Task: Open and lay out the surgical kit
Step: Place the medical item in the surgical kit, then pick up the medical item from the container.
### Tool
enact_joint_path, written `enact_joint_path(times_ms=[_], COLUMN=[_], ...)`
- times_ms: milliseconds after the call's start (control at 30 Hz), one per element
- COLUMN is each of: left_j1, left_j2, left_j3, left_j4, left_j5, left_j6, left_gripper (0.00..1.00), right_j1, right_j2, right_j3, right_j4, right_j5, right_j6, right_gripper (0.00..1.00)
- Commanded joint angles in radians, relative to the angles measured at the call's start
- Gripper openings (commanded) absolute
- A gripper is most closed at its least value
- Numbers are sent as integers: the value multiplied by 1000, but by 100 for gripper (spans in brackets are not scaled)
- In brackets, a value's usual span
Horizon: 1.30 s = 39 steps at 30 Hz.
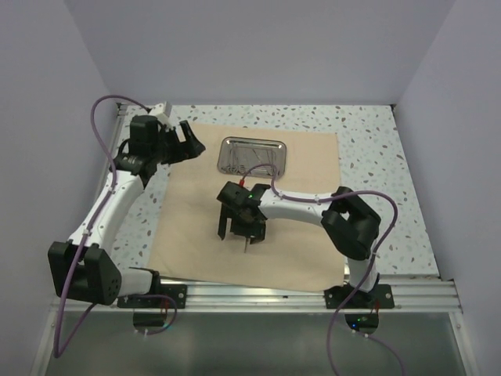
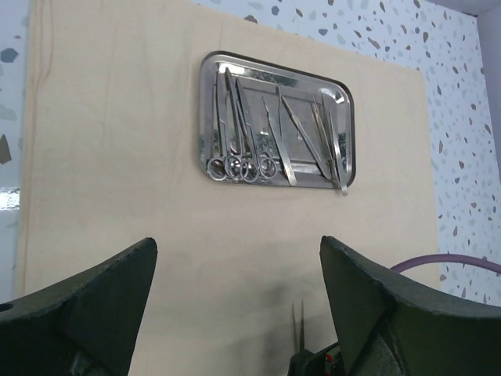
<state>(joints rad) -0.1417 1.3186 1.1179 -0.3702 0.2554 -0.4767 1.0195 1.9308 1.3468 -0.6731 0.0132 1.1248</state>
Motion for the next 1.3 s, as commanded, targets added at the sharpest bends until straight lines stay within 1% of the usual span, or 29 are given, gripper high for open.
enact_joint_path(times_ms=[0,100,200,233,300,333,367,400,433,467,500,533,700,733,900,933,1033,1267], left_j1=[7,5,-13,-24,-71,-91,-108,-142,-159,-170,-188,-191,-213,-220,-268,-274,-292,-341], left_j2=[-29,-29,14,36,120,157,236,276,319,402,444,520,691,740,872,896,906,947], left_j3=[80,79,100,121,146,187,210,236,288,315,344,393,514,560,738,752,766,769], left_j4=[-96,-81,-73,-73,-65,-73,-75,-79,-88,-93,-99,-110,-107,-108,-164,-176,-180,-187], left_j5=[-90,-108,-137,-151,-206,-229,-248,-289,-307,-320,-329,-331,-305,-304,-311,-314,-323,-361], left_j6=[59,62,53,56,70,87,95,98,99,99,99,90,81,93,124,125,119,110], left_gripper=[87,86,78,77,74,73,71,69,68,67,65,64,61,60,59,59,57,56], right_j1=[7,5,5,5,4,-2,-7,-13,-28,-41,-53,-80,-176,-208,-274,-288,-311,-331], right_j2=[-10,-62,-118,-133,-183,-199,-229,-243,-256,-279,-291,-300,-343,-346,-340,-329,-309,-263], right_j3=[58,126,243,264,299,304,308,314,318,318,318,315,282,276,267,268,281,290], right_j4=[-107,-206,-356,-376,-413,-419,-422,-436,-447,-457,-467,-471,-476,-473,-464,-464,-465,-453], right_j5=[59,120,191,215,287,307,326,364,382,399,407,410,401,393,376,370,364,332], right_j6=[-5,-36,-74,-97,-132,-147,-164,-180,-206,-215,-241,-252,-313,-321,-368,-375,-393,-416], right_gripper=[98,98,98,98,98,98,98,99,98,98,97,96,94,94,93,93,92,90])
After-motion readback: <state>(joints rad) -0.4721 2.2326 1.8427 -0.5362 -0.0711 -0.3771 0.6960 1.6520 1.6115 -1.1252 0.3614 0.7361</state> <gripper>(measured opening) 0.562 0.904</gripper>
